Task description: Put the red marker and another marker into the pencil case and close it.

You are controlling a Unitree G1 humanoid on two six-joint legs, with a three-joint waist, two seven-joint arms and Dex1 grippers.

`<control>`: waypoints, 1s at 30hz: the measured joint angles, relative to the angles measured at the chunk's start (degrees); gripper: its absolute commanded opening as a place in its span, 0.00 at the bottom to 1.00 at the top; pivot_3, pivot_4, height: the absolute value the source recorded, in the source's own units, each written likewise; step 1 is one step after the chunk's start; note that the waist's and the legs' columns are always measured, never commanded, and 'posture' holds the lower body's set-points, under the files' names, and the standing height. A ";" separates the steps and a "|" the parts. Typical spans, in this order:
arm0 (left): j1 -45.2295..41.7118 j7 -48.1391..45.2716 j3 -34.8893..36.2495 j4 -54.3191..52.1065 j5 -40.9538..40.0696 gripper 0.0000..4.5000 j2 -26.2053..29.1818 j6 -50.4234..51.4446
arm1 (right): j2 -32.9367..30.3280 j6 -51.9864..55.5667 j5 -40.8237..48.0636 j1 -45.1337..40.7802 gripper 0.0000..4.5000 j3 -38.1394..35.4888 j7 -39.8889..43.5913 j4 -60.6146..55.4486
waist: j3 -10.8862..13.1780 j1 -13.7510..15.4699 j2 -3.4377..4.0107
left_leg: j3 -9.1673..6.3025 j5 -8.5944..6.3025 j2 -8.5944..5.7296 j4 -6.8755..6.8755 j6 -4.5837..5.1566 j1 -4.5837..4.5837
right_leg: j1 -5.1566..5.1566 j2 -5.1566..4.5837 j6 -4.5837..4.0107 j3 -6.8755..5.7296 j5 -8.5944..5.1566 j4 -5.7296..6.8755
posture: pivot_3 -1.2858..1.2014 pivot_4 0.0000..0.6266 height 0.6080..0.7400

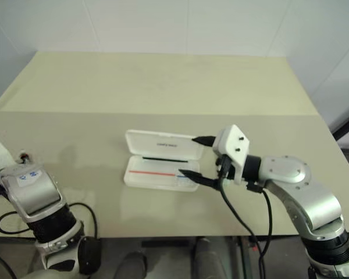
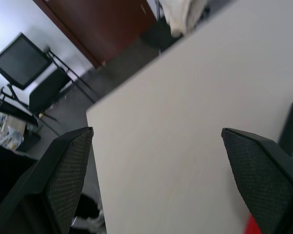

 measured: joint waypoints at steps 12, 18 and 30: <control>2.80 -7.98 -0.84 2.66 -11.61 1.00 -2.39 -17.02 | 0.28 -0.23 -0.68 0.06 1.00 0.22 -0.01 0.66 | -0.01 -0.07 -0.02 | 0.01 -0.02 0.00 -0.02 -0.06 -0.01 | 0.00 -0.01 0.00 0.00 0.02 -0.08 | 0.52 0.24 1.00; 5.91 -6.91 1.51 0.74 -11.92 1.00 -3.71 -16.92 | -0.38 -0.18 -1.14 1.19 1.00 0.05 -0.07 0.64 | -0.01 -0.05 -0.02 | 0.01 -0.02 0.00 0.02 -0.06 0.00 | 0.01 0.00 -0.01 0.00 0.03 -0.08 | 0.52 0.24 1.00; 9.05 -10.58 9.96 3.84 -26.21 1.00 -4.16 -28.09 | -0.98 -0.16 -1.34 1.52 1.00 -0.29 -0.20 0.59 | -0.02 -0.12 -0.03 | 0.01 -0.02 -0.03 0.02 -0.06 0.00 | 0.01 0.00 -0.07 0.01 0.07 -0.17 | 0.52 0.24 1.00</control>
